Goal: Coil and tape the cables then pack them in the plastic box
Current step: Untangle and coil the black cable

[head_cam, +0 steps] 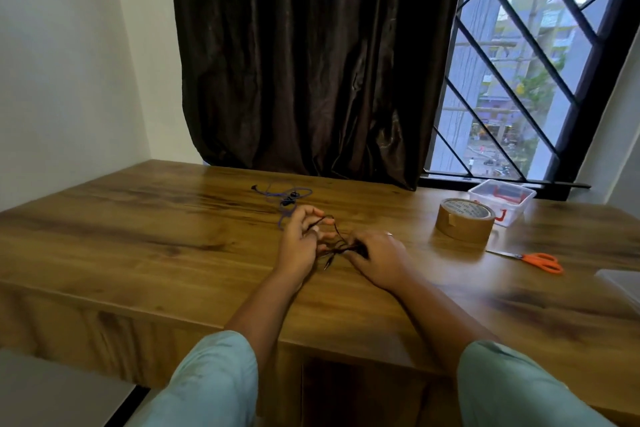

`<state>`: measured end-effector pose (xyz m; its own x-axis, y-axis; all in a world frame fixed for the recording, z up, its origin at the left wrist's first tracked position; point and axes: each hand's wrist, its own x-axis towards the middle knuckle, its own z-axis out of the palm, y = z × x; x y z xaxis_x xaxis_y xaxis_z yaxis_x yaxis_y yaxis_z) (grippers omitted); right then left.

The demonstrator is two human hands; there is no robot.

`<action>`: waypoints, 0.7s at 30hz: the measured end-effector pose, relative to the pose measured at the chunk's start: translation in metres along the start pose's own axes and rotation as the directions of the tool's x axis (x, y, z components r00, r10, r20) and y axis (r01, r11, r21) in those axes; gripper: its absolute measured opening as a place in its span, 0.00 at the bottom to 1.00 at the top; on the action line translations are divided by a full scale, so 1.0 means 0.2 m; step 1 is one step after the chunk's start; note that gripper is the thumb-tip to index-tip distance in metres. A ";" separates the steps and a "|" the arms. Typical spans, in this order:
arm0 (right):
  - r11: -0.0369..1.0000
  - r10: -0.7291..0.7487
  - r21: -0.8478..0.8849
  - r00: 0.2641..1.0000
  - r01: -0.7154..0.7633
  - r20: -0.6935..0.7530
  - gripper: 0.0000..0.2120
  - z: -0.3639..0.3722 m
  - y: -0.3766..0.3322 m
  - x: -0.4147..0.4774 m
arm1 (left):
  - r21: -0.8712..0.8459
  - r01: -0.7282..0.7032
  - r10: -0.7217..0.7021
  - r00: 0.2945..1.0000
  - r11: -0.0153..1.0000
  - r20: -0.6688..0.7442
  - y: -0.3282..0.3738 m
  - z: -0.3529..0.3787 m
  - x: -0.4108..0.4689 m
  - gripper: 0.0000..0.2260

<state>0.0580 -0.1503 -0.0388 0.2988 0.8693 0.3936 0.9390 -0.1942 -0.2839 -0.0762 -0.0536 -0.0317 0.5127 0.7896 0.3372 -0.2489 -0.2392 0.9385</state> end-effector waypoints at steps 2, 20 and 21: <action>0.990 0.138 0.006 0.986 -0.138 -0.089 0.04 -0.02 0.11 0.02 | 0.029 -0.045 0.048 0.993 0.999 -0.109 0.00 0.04 0.06 0.15; 0.887 0.417 0.347 0.849 -0.304 -0.323 0.53 -0.03 0.36 0.28 | 0.687 -0.215 0.277 0.961 0.694 0.022 -0.11 0.15 0.55 0.26; 0.860 0.428 0.433 0.845 -0.271 -0.321 0.54 -0.03 0.36 0.28 | 0.827 -0.248 0.311 0.946 0.505 0.094 -0.11 0.13 0.55 0.26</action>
<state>0.1439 -0.1187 -0.0317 0.7087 0.5061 0.4916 0.6526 -0.2056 -0.7292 0.0072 0.0244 -0.0141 0.4846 0.6194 0.6177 0.4266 -0.7838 0.4513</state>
